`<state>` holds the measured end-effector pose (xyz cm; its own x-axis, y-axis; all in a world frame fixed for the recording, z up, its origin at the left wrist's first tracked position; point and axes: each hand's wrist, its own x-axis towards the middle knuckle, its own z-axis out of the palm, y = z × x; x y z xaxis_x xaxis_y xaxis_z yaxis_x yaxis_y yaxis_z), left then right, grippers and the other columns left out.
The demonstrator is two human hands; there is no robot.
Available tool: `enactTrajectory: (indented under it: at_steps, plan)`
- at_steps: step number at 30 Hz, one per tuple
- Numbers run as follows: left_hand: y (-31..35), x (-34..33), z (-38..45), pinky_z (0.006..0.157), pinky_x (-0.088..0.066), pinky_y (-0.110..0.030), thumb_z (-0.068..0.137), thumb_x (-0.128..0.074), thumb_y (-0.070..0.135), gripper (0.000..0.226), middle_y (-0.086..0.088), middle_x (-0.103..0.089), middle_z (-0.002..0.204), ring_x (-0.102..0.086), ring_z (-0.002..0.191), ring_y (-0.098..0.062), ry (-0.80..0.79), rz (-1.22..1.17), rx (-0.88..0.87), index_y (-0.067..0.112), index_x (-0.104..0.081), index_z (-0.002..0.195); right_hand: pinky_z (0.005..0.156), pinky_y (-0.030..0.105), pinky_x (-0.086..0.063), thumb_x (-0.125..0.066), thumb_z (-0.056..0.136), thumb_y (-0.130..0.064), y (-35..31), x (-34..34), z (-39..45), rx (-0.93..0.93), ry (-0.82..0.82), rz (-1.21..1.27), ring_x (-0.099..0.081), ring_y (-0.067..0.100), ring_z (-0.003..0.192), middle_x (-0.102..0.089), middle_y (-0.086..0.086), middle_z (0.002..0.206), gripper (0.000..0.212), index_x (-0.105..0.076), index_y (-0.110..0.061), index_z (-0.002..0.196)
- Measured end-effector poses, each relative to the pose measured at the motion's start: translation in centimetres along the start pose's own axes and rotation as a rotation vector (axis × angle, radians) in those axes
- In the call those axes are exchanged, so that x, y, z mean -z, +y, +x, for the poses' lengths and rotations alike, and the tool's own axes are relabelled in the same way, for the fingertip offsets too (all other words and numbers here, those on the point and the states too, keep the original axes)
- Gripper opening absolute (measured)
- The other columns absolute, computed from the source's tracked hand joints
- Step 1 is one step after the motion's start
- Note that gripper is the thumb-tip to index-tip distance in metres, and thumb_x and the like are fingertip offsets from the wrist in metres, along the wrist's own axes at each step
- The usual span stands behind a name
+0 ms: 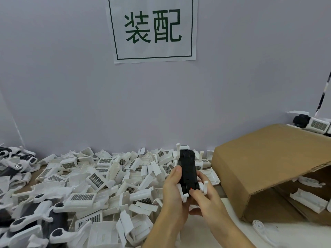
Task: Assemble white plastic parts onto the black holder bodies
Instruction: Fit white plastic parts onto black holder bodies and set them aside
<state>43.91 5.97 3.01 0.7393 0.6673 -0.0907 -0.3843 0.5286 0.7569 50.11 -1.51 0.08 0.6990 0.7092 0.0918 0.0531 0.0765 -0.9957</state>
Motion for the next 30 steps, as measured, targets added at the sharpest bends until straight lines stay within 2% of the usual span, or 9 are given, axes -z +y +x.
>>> enactTrajectory:
  at_steps: [2,6,12,14,17,22,25,30]
  plan:
    - [0.0,0.07,0.0,0.057,-0.058,-0.038,0.098,-0.055,0.034,0.035,-0.014,-0.074,0.084,-0.072,0.065,-0.029,-0.003,0.003,0.005,0.008,-0.073,0.113,0.079,0.041,-0.061,-0.054,0.099,-0.013,0.05,0.02,-0.02,0.009,-0.001,-0.008,-0.069,0.02,0.102,-0.071,-0.007,0.115,0.051,-0.051,-0.061,0.116]
    - [0.0,0.17,-0.02,0.065,-0.057,-0.04,0.097,-0.054,0.036,0.035,-0.011,-0.074,0.083,-0.072,0.066,-0.026,0.012,0.026,0.036,0.011,-0.072,0.115,0.074,0.036,-0.056,-0.054,0.101,-0.017,-0.16,-0.11,-0.12,0.013,-0.029,0.027,-0.069,0.018,0.094,-0.071,-0.002,0.113,0.041,-0.053,-0.054,0.119]
    - [-0.04,0.23,0.07,0.053,-0.052,-0.029,0.096,-0.054,0.041,0.035,-0.006,-0.073,0.076,-0.07,0.062,-0.023,0.05,0.036,0.096,0.015,-0.073,0.108,0.08,0.045,-0.057,-0.05,0.1,-0.009,-0.3,-0.19,-0.1,0.018,-0.06,0.045,-0.066,0.013,0.082,-0.069,0.005,0.115,0.043,-0.056,-0.048,0.116]
    - [-0.04,0.28,0.01,0.048,-0.05,-0.027,0.096,-0.054,0.04,0.035,-0.006,-0.072,0.074,-0.069,0.061,-0.023,0.052,0.022,0.101,0.014,-0.074,0.108,0.083,0.047,-0.057,-0.049,0.099,-0.008,-0.31,-0.16,-0.17,0.023,-0.072,0.04,-0.065,0.013,0.083,-0.068,0.005,0.115,0.044,-0.057,-0.048,0.115]
    - [0.0,0.3,0.0,0.05,-0.05,-0.028,0.096,-0.054,0.04,0.035,-0.007,-0.073,0.078,-0.069,0.063,-0.024,0.051,0.015,0.099,0.013,-0.074,0.108,0.082,0.045,-0.056,-0.048,0.099,-0.008,-0.28,-0.08,-0.21,0.029,-0.077,0.035,-0.065,0.014,0.084,-0.069,0.003,0.112,0.044,-0.055,-0.046,0.12]
    - [0.07,0.28,-0.03,0.049,-0.052,-0.028,0.097,-0.054,0.04,0.035,-0.008,-0.071,0.071,-0.069,0.056,-0.024,0.026,0.012,0.088,0.013,-0.076,0.088,0.084,0.046,-0.057,-0.047,0.098,-0.009,-0.25,-0.07,-0.27,0.029,-0.069,-0.009,-0.064,0.02,0.093,-0.067,0.003,0.116,0.047,-0.052,-0.047,0.126]
    - [-0.05,0.16,0.05,0.05,-0.055,-0.031,0.098,-0.053,0.037,0.034,-0.01,-0.073,0.077,-0.071,0.06,-0.025,0.009,0.029,0.047,0.013,-0.077,0.098,0.079,0.041,-0.056,-0.048,0.099,-0.011,-0.18,-0.04,-0.24,0.024,-0.057,-0.013,-0.066,0.021,0.093,-0.067,0.0,0.116,0.045,-0.051,-0.049,0.124]
    - [-0.15,0.1,-0.06,0.052,-0.056,-0.033,0.097,-0.055,0.038,0.034,-0.009,-0.074,0.075,-0.071,0.059,-0.024,-0.004,0.029,0.019,0.016,-0.08,0.092,0.071,0.031,-0.056,-0.049,0.1,-0.013,-0.17,0.04,-0.24,0.04,-0.04,-0.05,-0.067,0.021,0.095,-0.067,-0.005,0.115,0.046,-0.047,-0.054,0.122]
